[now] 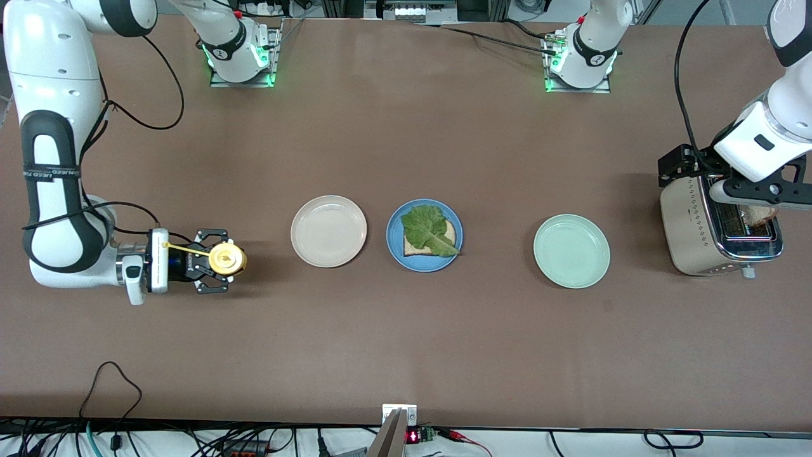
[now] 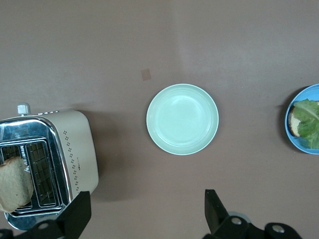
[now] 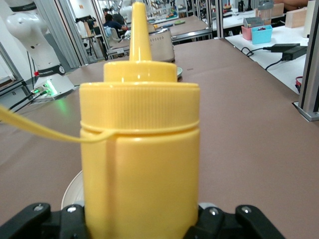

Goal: Make sandwich in blue plate with both arms
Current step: 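Lift the mustard bottle and carry it over the blue plate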

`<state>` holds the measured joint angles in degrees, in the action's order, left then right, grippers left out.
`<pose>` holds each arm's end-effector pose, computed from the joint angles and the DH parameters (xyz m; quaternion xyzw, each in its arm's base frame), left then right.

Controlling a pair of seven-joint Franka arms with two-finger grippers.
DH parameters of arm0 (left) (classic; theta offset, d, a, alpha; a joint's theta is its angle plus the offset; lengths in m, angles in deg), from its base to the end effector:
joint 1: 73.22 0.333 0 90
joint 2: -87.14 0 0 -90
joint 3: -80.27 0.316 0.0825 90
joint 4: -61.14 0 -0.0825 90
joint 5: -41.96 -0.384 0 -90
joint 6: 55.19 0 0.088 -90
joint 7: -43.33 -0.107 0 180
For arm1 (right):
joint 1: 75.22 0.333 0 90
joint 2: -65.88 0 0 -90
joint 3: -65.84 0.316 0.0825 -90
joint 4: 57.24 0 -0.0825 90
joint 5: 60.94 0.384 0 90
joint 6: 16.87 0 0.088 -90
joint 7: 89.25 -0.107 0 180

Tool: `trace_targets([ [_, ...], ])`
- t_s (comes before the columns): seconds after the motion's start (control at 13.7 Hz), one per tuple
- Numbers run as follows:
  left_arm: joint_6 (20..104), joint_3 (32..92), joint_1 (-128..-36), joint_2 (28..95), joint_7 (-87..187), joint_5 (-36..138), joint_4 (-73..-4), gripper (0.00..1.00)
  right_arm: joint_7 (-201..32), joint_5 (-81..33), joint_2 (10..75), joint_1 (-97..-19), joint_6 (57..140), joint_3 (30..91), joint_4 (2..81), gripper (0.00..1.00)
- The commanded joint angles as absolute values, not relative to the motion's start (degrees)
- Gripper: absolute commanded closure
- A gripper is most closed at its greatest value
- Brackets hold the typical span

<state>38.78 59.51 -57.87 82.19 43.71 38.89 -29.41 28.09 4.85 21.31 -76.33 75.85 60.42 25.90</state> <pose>0.5820 -0.0414 0.5798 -0.9988 0.0456 0.0099 0.0119 0.6878 0.0279 0.2359 -0.6173 -0.5705 -0.3048 0.4478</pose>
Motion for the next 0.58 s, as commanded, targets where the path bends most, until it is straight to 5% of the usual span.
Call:
trace_targets([
  [0.0, 38.07, 59.44, -56.53, 82.31, 40.70, 40.64, -29.21, 0.00, 22.92, 2.79, 24.75, -73.20, 79.18, 59.95, 26.95, 1.00],
  [0.51, 38.07, 59.44, -56.43, 82.13, 40.60, 40.64, -29.21, 0.00, 13.51, -0.64, 26.77, -64.07, 90.26, 59.95, 27.04, 1.00],
])
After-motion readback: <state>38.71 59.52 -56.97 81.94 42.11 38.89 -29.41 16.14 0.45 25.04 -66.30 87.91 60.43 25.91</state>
